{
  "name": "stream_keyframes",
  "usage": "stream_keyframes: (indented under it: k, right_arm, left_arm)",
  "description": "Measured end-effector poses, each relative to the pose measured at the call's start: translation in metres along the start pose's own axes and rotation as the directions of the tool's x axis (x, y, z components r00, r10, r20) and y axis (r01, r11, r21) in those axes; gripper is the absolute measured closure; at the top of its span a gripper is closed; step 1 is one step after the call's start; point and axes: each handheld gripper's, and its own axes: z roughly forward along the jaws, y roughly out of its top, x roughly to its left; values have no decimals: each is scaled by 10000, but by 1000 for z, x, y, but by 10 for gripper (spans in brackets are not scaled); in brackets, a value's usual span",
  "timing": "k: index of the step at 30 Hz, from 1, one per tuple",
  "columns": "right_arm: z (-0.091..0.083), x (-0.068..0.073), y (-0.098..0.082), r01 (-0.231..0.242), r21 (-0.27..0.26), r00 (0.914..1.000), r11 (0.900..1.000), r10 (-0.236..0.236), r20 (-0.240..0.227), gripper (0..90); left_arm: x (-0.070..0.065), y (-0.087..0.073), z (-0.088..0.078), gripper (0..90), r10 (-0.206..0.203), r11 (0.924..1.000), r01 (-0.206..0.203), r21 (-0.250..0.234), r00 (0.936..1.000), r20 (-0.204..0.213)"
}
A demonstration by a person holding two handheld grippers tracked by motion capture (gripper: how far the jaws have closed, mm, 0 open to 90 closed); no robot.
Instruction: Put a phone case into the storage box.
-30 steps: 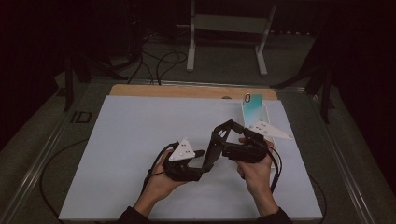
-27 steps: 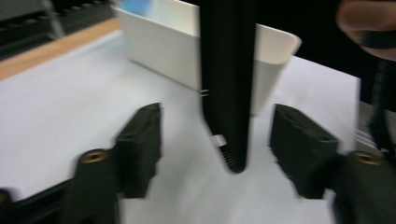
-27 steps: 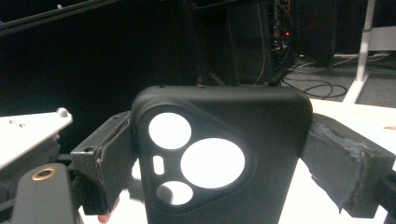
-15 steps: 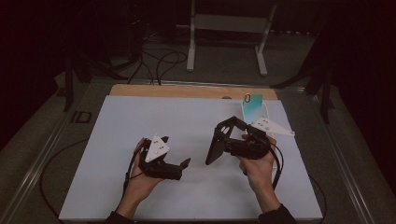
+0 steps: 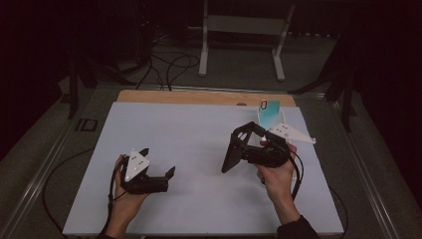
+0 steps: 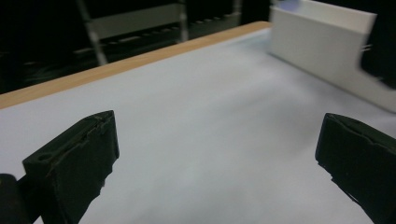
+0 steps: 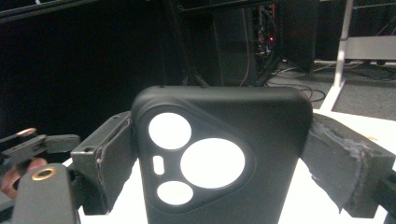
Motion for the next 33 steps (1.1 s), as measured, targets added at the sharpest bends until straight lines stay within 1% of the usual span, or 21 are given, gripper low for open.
stream_keyframes:
  k: [1,2,6,9,11,13,15,16,20,25,30,32,33]
  right_arm:
    - [0,0,0,-13,-20,10000,10000,13,0,140]
    - [0,-2,1,-45,-31,10000,10000,45,38,140]
    - [0,-4,2,-16,-47,9999,10000,17,126,140]
    - [0,-5,2,-16,-67,9998,10000,18,182,140]
    - [0,-7,3,-32,-78,9997,10000,34,246,140]
    - [-1,-7,4,8,-97,9996,10000,-6,270,140]
    - [-1,-7,5,29,-123,9996,9999,-25,290,140]
    - [-2,-8,6,70,-134,9995,9999,-66,316,140]
    - [-3,-11,10,50,-210,9992,9998,-41,407,140]
    - [-4,-16,13,107,-266,9985,9996,-92,532,140]
    - [-3,-23,19,140,-349,9969,9993,-113,772,140]
    - [-3,-24,19,147,-365,9967,9992,-118,802,140]
    - [-3,-25,21,152,-385,9960,9991,-117,887,140]
  left_arm:
    - [5,-7,-5,0,-225,9997,224,-37,9996,-143]
    - [9,-11,-8,0,-324,9995,324,-38,9992,-224]
    - [18,-24,-15,0,-461,9989,457,-83,9980,-438]
    - [22,-29,-18,0,-512,9986,506,-158,9978,-412]
    - [24,-33,-20,0,-488,9987,483,-182,9984,-295]
    - [27,-38,-21,0,-368,9992,366,-126,9992,-122]
    - [29,-42,-21,0,-326,9995,326,-26,9994,144]
    - [30,-44,-20,0,-260,9996,259,62,9996,145]
    - [31,-48,-20,0,-183,9997,180,140,9995,241]
    - [33,-49,-20,0,-163,9998,162,147,9998,76]
    - [37,-51,-23,0,-293,9996,293,45,9995,-98]
    - [38,-51,-23,0,-290,9996,291,43,9994,-164]
    - [38,-51,-23,0,-296,9996,297,43,9994,-181]
